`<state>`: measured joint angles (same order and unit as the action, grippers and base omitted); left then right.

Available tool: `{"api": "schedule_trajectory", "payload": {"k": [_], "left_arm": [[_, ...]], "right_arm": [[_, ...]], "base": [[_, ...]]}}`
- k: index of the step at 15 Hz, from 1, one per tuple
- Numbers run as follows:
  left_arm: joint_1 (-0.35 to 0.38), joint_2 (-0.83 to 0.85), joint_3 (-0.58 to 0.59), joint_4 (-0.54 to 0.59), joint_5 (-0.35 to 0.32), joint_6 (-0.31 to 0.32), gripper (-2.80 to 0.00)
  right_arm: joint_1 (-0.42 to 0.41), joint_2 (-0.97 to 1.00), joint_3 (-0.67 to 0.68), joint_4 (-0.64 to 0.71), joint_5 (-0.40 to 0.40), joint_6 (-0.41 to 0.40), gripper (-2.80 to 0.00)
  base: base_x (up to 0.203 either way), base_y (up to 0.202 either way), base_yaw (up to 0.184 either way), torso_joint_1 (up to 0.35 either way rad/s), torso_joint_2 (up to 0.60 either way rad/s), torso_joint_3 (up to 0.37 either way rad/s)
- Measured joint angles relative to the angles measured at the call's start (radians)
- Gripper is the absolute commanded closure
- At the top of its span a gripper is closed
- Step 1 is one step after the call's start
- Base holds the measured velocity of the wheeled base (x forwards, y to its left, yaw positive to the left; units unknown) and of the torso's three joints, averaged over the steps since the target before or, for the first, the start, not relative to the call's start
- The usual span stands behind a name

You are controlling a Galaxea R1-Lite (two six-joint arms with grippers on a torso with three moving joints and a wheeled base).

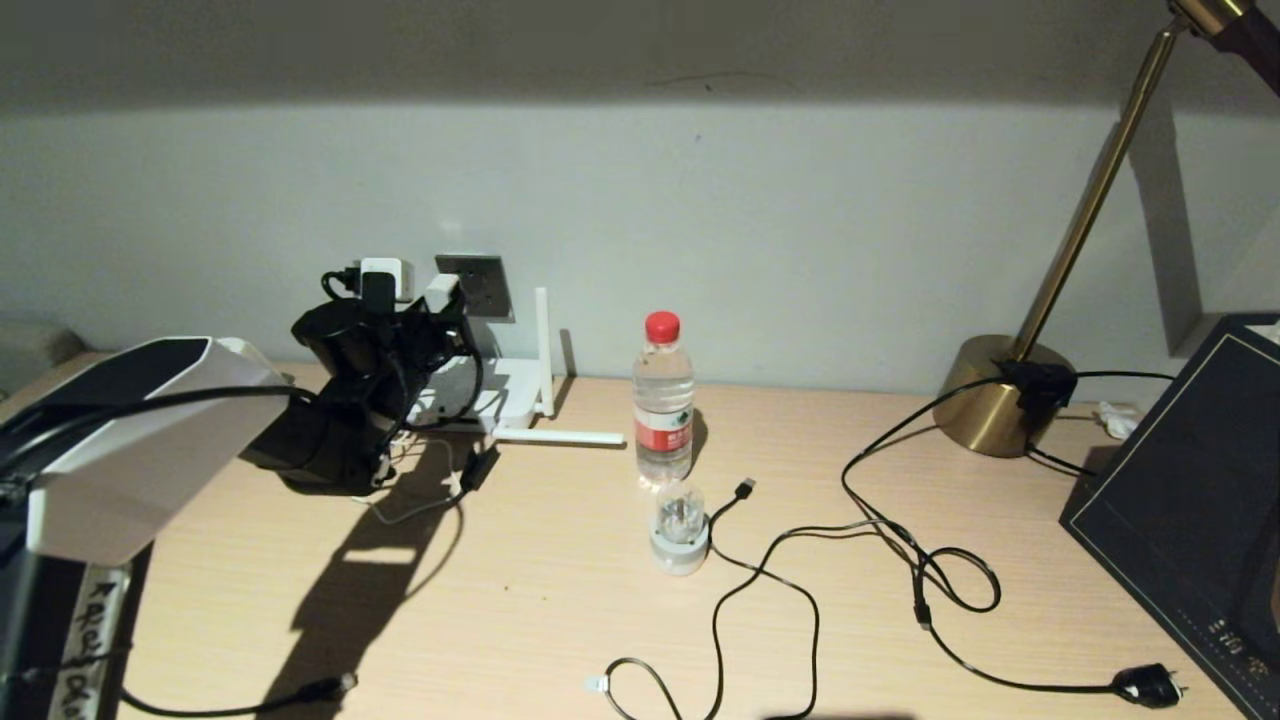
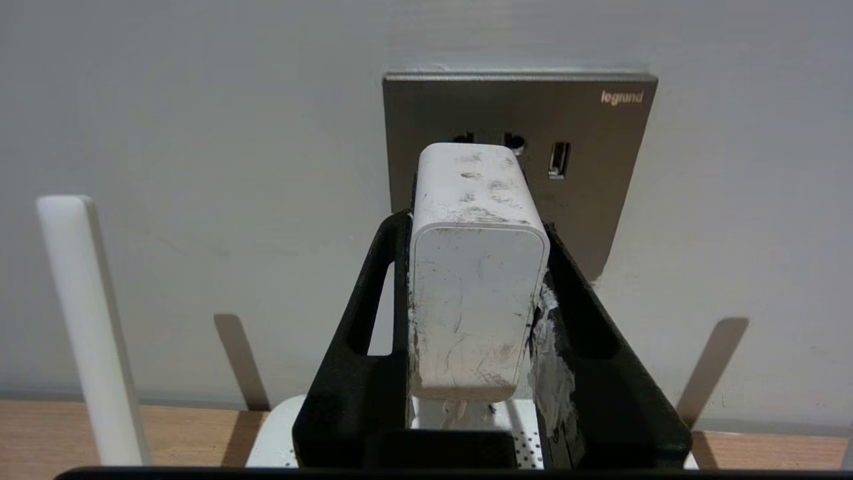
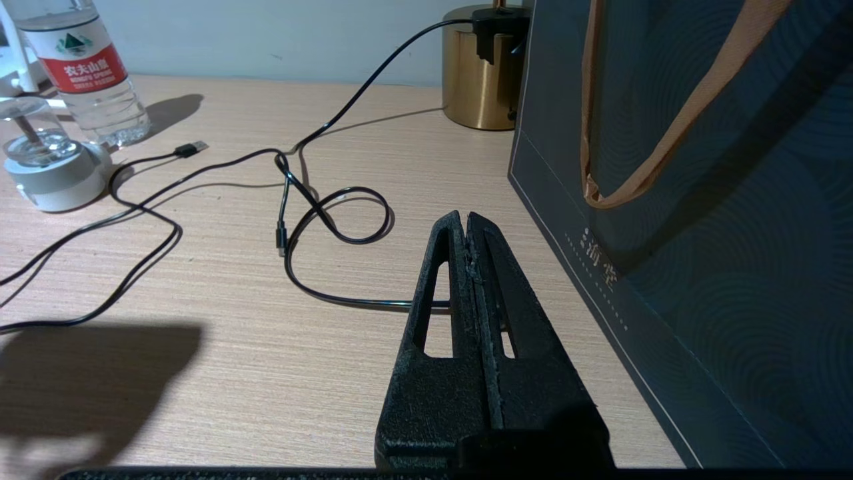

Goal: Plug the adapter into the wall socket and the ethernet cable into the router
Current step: Plug plug into socket

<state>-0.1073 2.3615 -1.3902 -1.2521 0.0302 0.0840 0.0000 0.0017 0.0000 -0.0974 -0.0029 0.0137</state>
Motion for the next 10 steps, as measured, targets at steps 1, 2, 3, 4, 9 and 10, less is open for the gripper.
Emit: {"api": "schedule_trajectory", "payload": {"k": [1,2,3,4,9,10], "left_arm": [[0.000,0.002,-0.001,0.000,0.000,0.000,0.00],[0.000,0.005,-0.004,0.000,0.000,0.000,0.00],[0.000,0.008,-0.012,0.000,0.000,0.000,0.00],[0.000,0.011,-0.018,0.000,0.000,0.000,0.00],[-0.001,0.025,-0.036,0.000,0.000,0.000,0.00],[-0.001,0.027,-0.037,0.000,0.000,0.000,0.00]], "right_arm": [[0.000,0.000,0.000,0.000,0.000,0.000,0.00],[0.000,0.000,0.000,0.000,0.000,0.000,0.00],[0.000,0.000,0.000,0.000,0.000,0.000,0.00],[0.000,0.000,0.000,0.000,0.000,0.000,0.00],[0.000,0.000,0.000,0.000,0.000,0.000,0.00],[0.000,0.000,0.000,0.000,0.000,0.000,0.00]], "base": [[0.000,0.000,0.000,0.000,0.00,0.000],[0.000,0.000,0.000,0.000,0.00,0.000],[0.000,0.000,0.000,0.000,0.00,0.000],[0.000,0.000,0.000,0.000,0.00,0.000],[0.000,0.000,0.000,0.000,0.00,0.000],[0.000,0.000,0.000,0.000,0.00,0.000]]}}
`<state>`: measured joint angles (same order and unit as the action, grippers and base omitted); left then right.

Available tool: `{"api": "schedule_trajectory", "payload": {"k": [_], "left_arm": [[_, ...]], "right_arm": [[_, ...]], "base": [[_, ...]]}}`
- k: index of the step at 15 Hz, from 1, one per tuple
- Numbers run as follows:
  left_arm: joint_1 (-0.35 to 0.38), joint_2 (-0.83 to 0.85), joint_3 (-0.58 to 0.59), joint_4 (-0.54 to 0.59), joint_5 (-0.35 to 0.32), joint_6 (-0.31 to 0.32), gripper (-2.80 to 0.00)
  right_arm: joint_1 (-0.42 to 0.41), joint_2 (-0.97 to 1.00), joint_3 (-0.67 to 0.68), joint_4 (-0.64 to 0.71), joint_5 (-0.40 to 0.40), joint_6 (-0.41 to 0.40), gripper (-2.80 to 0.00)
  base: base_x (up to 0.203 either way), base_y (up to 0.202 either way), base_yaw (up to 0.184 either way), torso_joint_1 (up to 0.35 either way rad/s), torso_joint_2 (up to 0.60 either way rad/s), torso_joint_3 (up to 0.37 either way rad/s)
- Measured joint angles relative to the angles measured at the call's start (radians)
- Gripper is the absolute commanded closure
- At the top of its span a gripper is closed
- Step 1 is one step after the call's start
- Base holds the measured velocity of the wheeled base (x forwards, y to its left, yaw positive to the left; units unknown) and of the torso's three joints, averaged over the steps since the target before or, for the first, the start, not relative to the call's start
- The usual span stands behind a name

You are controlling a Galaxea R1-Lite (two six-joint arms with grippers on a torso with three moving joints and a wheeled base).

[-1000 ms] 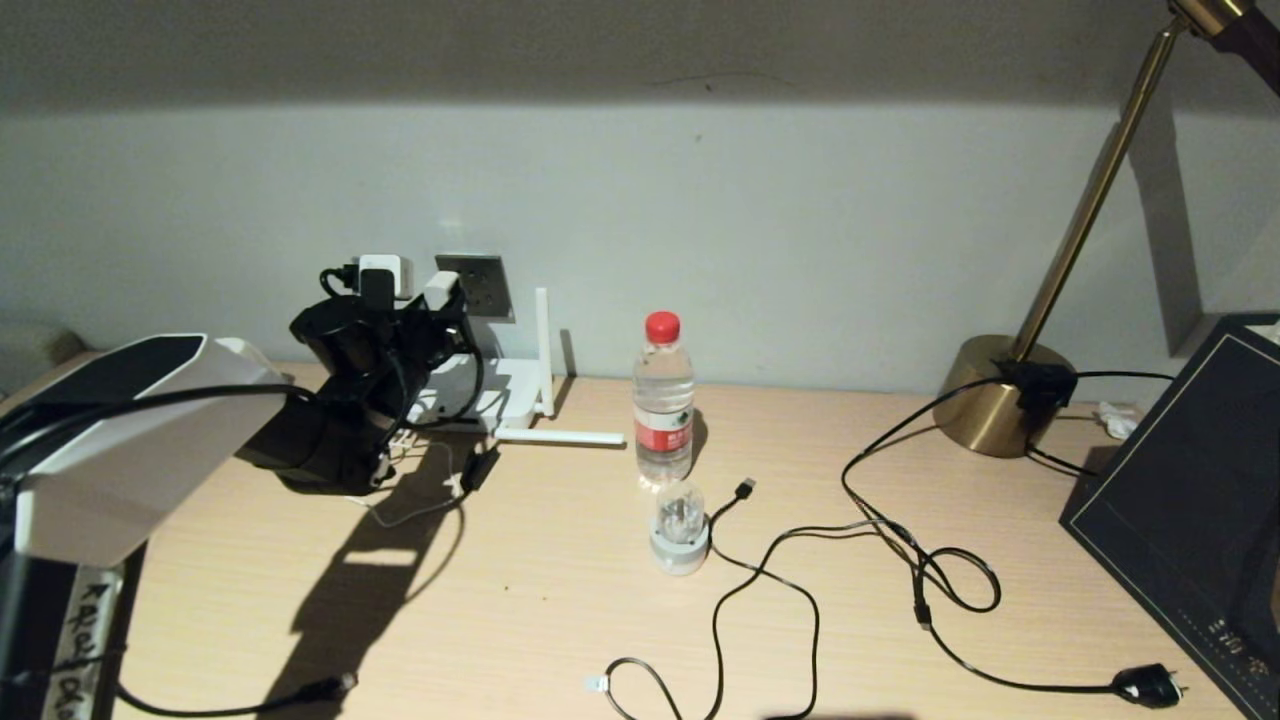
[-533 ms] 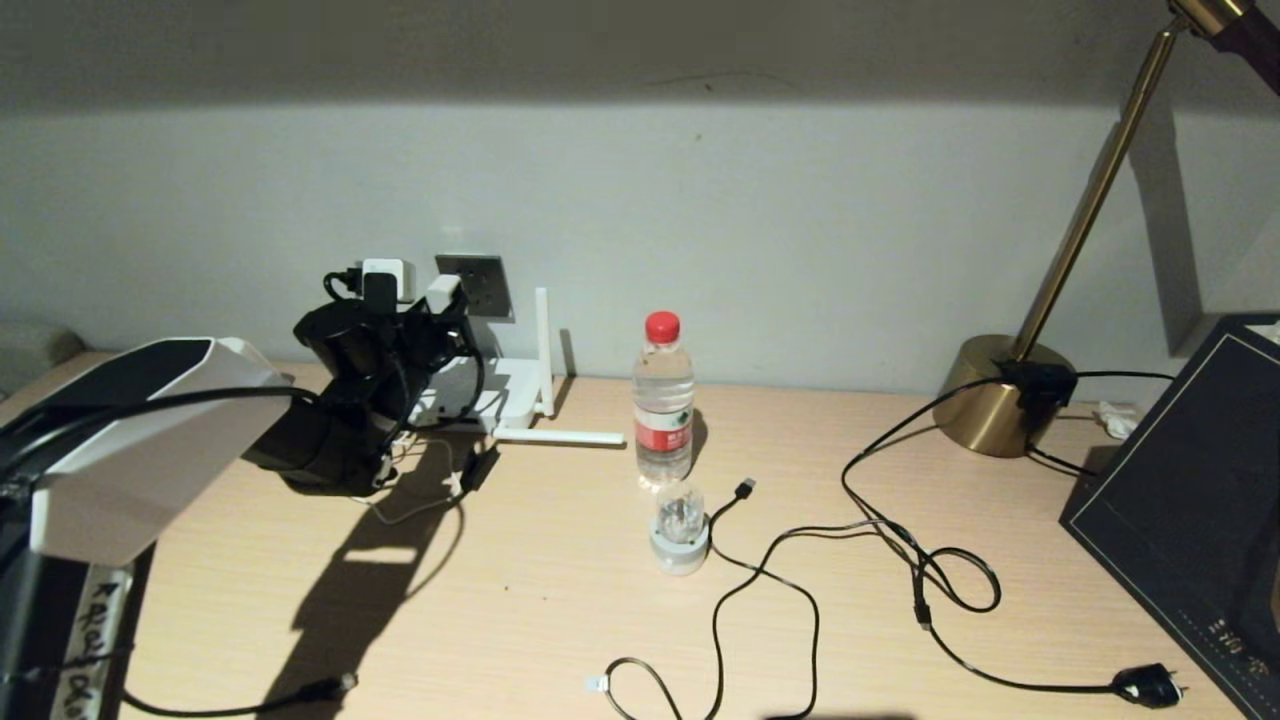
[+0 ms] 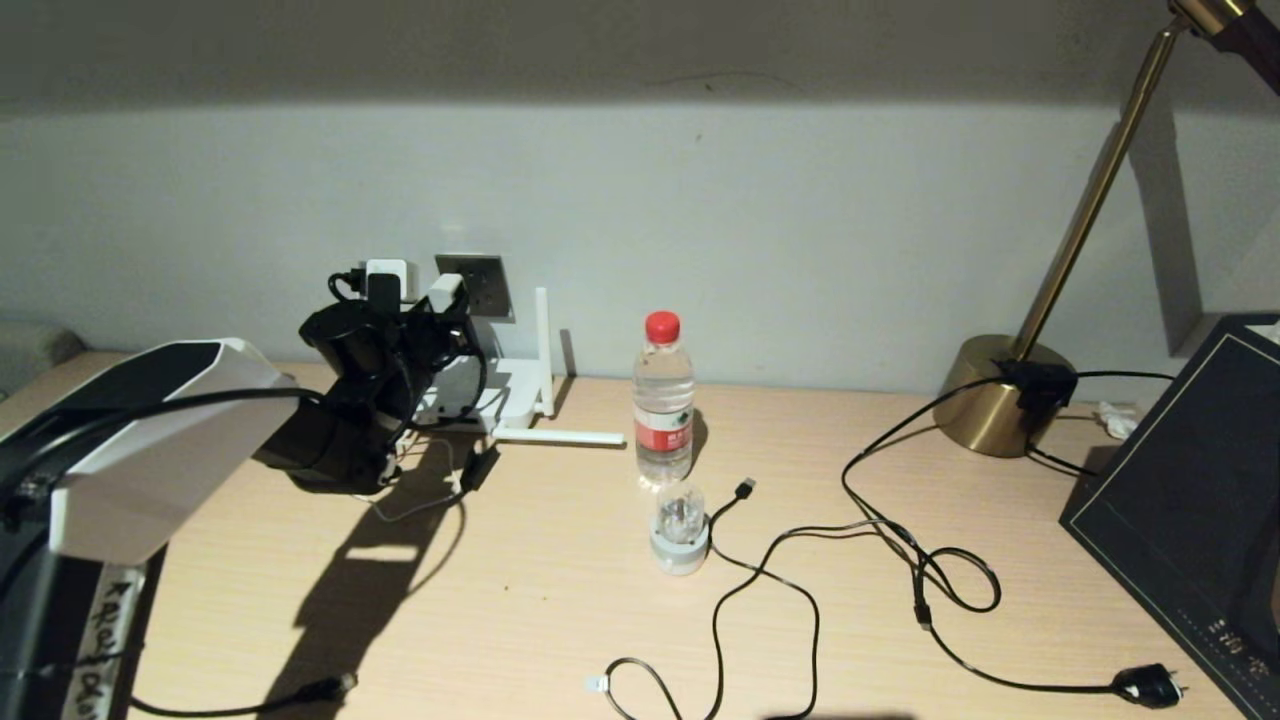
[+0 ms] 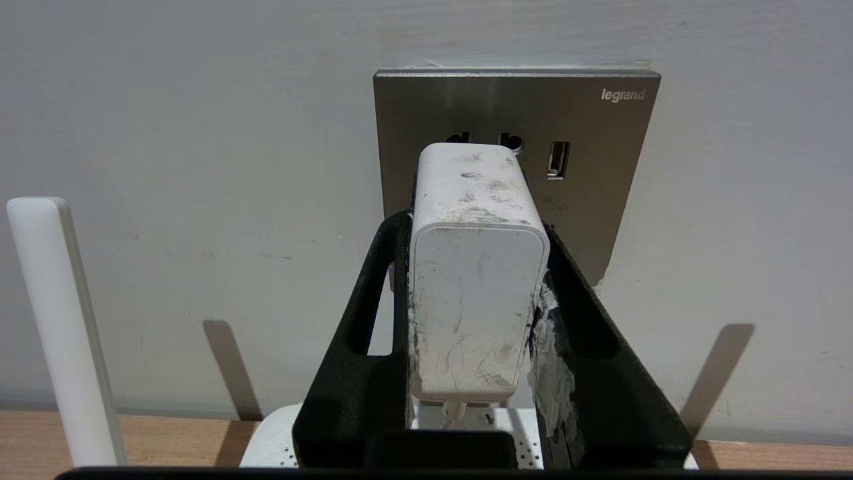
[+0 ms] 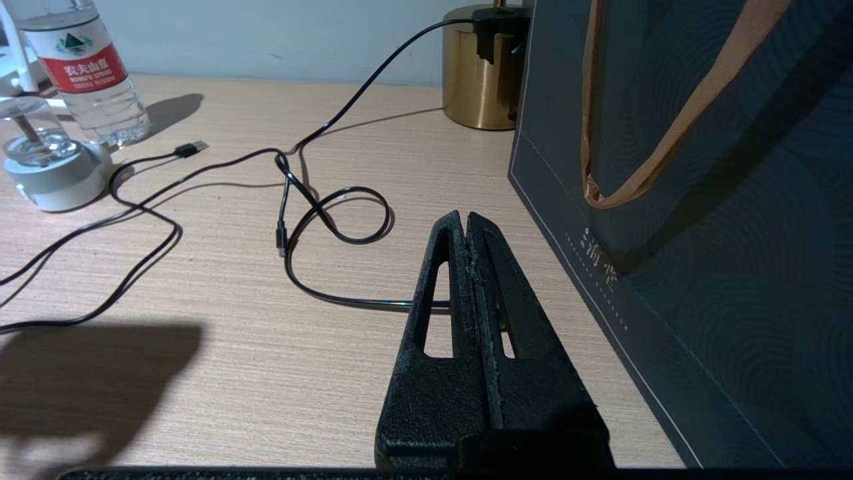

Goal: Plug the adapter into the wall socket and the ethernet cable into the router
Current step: Plug plug into socket

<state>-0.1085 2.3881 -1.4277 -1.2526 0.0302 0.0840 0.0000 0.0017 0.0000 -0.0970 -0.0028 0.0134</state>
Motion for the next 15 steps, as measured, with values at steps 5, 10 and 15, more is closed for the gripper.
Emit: {"api": "schedule_trajectory", "payload": {"k": [5,10,15], "left_arm": [[-0.001,0.008,-0.003,0.000,-0.002,0.000,0.00],[-0.006,0.015,-0.029,0.000,-0.001,0.000,0.00],[-0.009,0.018,-0.035,0.001,0.000,0.000,0.00]], "right_arm": [[0.000,0.000,0.000,0.000,0.000,0.000,0.00],[0.000,0.000,0.000,0.000,0.000,0.000,0.00],[0.000,0.000,0.000,0.000,0.000,0.000,0.00]], "base": [[0.000,0.000,0.000,0.000,0.00,0.000],[0.000,0.000,0.000,0.000,0.00,0.000],[0.000,0.000,0.000,0.000,0.00,0.000]]}}
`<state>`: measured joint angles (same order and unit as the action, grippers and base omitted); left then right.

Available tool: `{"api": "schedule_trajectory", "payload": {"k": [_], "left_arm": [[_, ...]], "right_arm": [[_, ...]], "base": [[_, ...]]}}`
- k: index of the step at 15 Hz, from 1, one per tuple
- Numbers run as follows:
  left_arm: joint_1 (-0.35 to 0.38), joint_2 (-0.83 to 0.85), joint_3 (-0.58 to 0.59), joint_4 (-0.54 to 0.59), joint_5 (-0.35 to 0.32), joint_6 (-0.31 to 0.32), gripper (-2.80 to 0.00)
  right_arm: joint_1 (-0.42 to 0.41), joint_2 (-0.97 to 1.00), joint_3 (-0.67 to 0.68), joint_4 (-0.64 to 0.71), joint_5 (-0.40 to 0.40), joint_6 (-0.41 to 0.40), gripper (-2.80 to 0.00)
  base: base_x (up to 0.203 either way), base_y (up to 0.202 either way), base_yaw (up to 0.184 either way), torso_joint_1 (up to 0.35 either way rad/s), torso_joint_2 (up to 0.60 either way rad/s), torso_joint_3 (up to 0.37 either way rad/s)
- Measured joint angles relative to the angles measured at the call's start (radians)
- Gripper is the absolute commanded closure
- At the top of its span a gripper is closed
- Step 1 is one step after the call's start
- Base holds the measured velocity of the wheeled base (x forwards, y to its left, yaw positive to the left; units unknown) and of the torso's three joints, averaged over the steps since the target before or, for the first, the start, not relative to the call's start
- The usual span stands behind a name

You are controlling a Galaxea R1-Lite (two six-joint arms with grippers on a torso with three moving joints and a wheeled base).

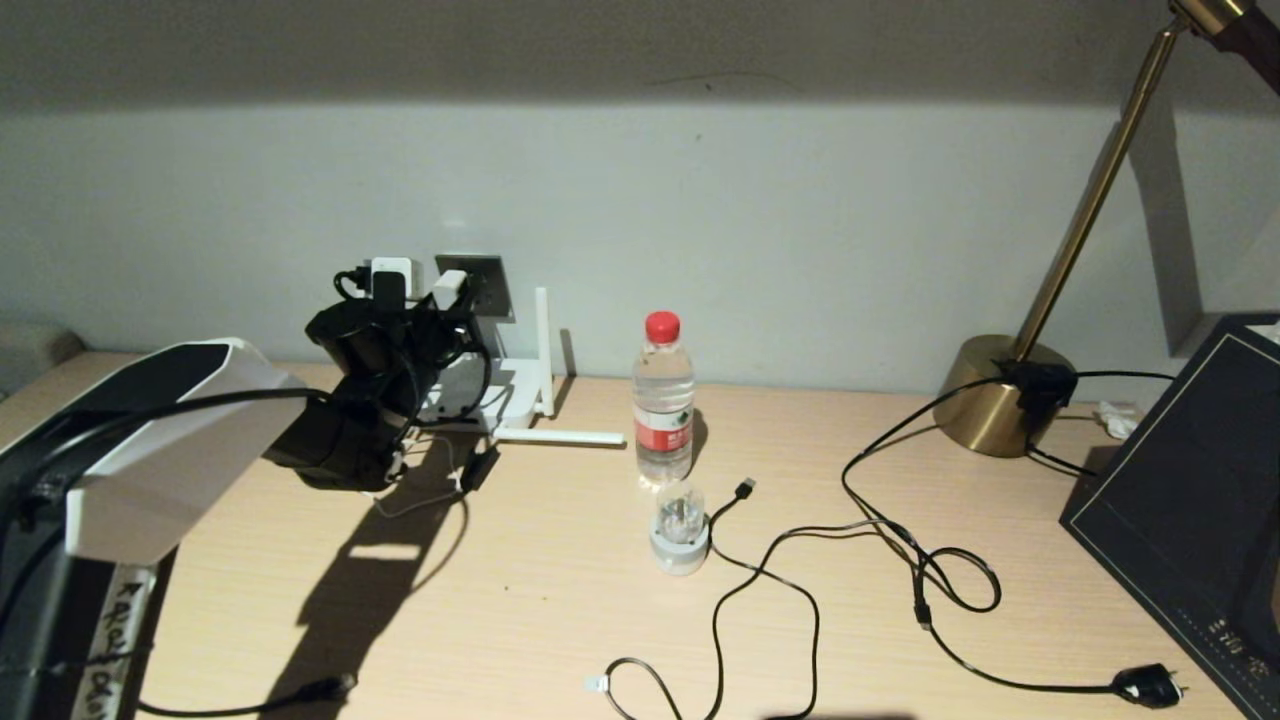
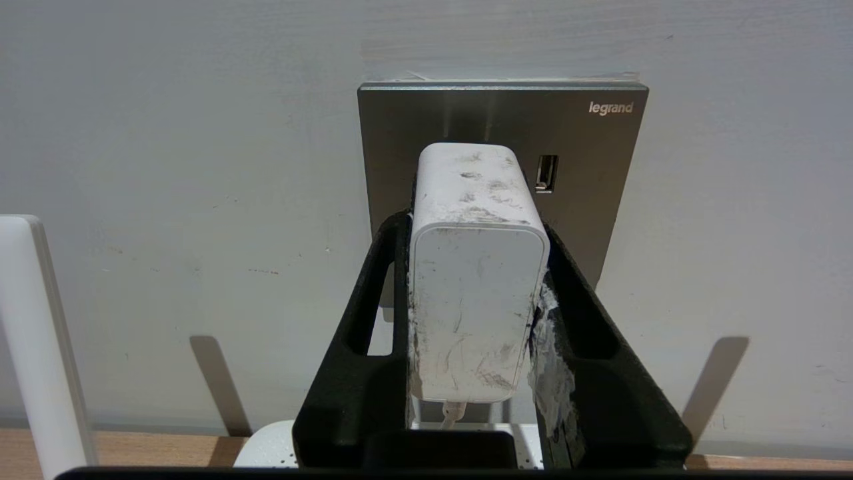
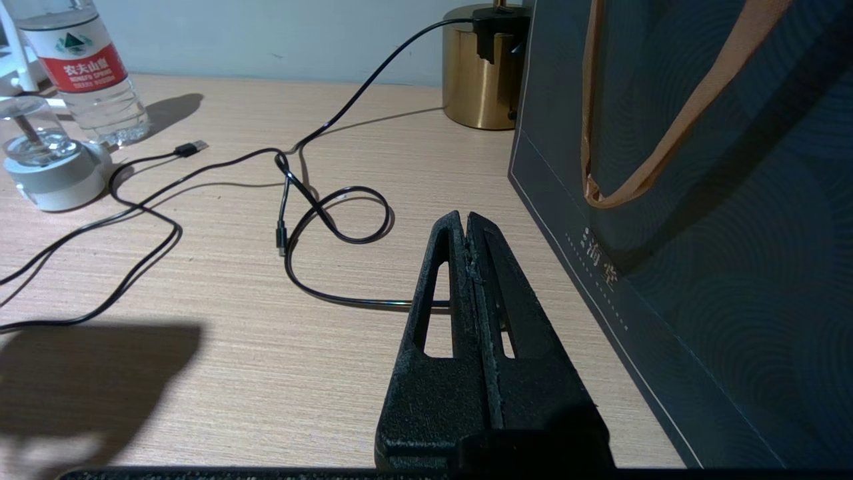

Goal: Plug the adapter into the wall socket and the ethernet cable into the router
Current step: Plug plug into socket

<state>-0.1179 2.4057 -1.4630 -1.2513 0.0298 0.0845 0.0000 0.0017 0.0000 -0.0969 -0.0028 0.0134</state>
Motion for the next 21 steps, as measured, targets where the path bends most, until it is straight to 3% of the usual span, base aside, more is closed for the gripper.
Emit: {"api": "schedule_trajectory", "payload": {"k": [21], "left_arm": [[-0.014,0.022,-0.022,-0.001,0.004,0.001,0.00]], "right_arm": [[0.000,0.000,0.000,0.001,0.000,-0.001,0.00]], "base": [[0.000,0.000,0.000,0.000,0.00,0.000]]}}
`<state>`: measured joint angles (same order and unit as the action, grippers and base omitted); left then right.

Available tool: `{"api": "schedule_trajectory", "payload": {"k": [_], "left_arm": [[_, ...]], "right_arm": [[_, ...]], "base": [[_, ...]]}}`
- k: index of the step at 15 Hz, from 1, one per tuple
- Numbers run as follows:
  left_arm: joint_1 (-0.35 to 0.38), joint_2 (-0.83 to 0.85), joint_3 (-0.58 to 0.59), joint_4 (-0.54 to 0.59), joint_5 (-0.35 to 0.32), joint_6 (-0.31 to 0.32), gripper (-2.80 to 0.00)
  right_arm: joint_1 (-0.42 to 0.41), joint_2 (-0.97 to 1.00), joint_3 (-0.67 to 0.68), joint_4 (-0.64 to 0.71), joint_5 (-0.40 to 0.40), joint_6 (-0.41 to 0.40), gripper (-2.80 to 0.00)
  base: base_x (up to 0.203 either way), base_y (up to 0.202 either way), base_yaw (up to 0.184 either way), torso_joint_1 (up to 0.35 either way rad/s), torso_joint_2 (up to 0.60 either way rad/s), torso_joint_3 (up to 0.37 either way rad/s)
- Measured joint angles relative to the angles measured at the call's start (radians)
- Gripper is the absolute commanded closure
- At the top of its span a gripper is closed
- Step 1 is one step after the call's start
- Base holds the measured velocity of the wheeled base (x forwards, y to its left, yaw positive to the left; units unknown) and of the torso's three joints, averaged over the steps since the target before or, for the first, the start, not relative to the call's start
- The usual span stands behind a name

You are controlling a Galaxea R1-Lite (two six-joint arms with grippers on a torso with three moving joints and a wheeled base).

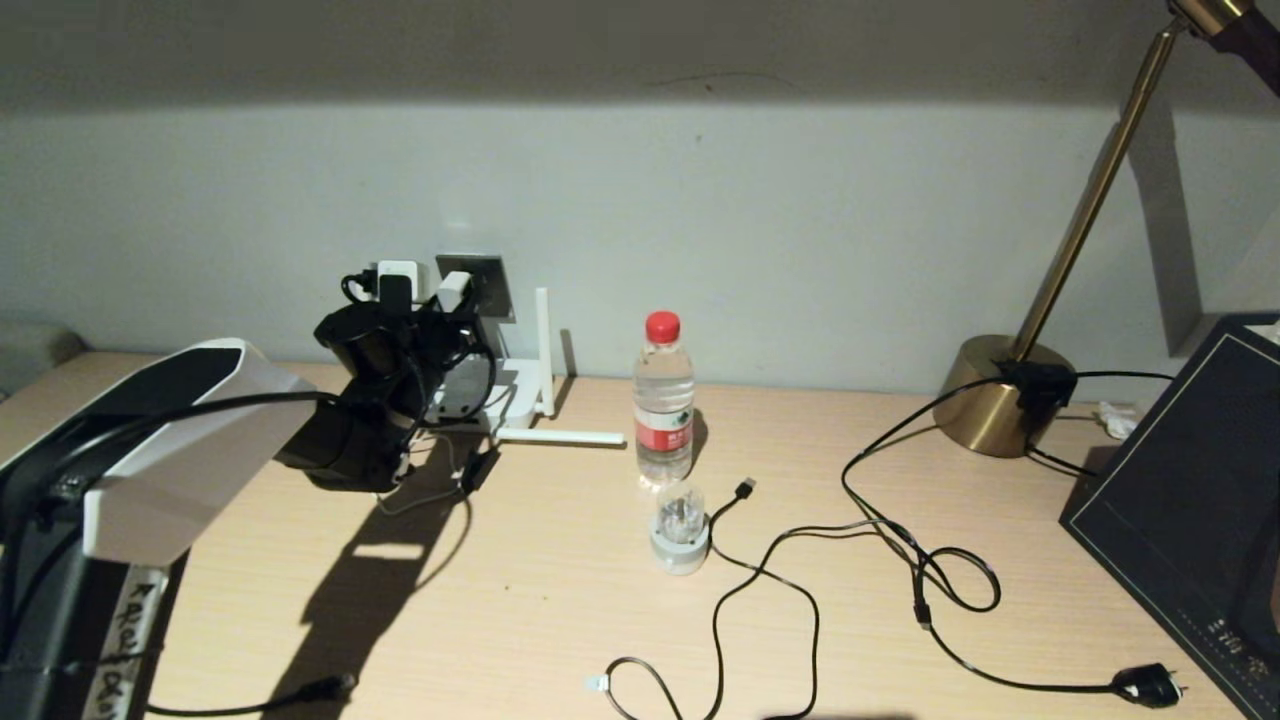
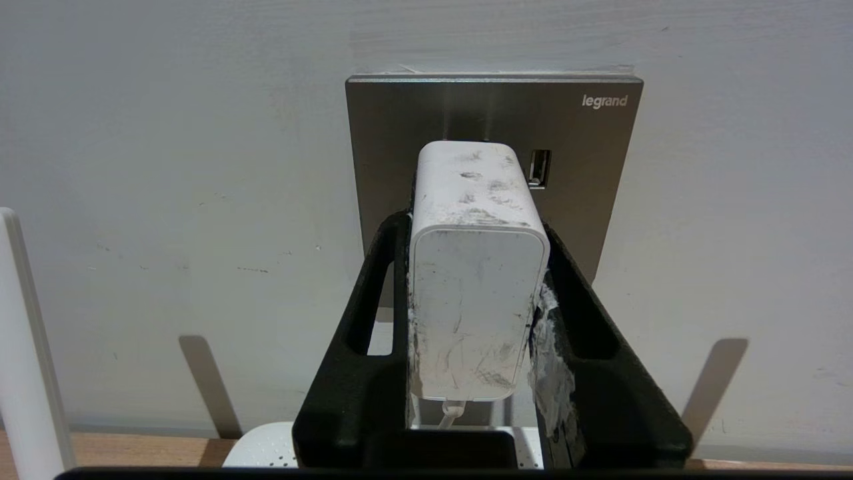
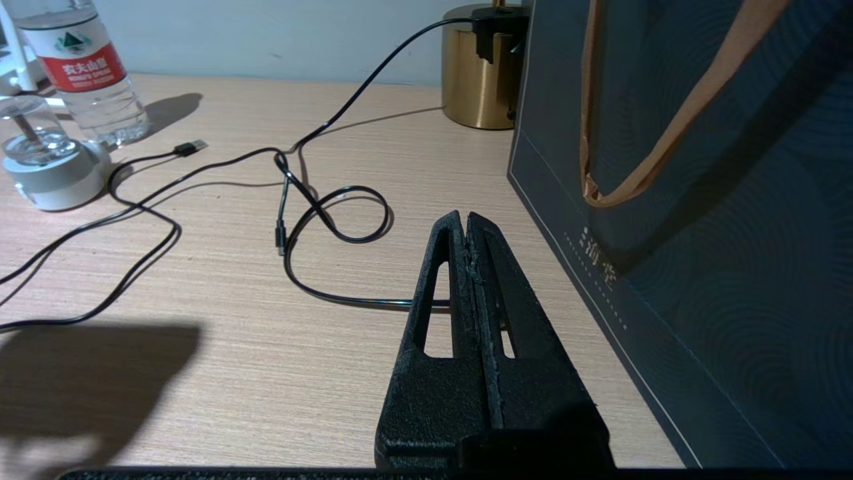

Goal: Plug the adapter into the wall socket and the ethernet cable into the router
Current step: Plug plug into socket

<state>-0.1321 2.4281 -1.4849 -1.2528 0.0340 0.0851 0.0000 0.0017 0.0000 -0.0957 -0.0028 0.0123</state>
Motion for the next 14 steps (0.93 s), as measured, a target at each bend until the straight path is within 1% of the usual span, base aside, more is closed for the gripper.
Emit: {"api": "schedule_trajectory", "payload": {"k": [7,11,14], "left_arm": [[0.000,0.003,-0.008,0.005,-0.002,0.000,0.00],[0.003,0.011,-0.050,0.045,-0.002,0.000,0.00],[0.004,0.018,-0.063,0.048,-0.002,0.000,0.00]], "right_arm": [[0.000,0.000,0.000,0.000,0.000,0.000,0.00],[0.000,0.000,0.000,0.000,0.000,0.000,0.00],[0.000,0.000,0.000,0.000,0.000,0.000,0.00]], "base": [[0.000,0.000,0.000,0.000,0.00,0.000],[0.000,0.000,0.000,0.000,0.00,0.000],[0.000,0.000,0.000,0.000,0.00,0.000]]}}
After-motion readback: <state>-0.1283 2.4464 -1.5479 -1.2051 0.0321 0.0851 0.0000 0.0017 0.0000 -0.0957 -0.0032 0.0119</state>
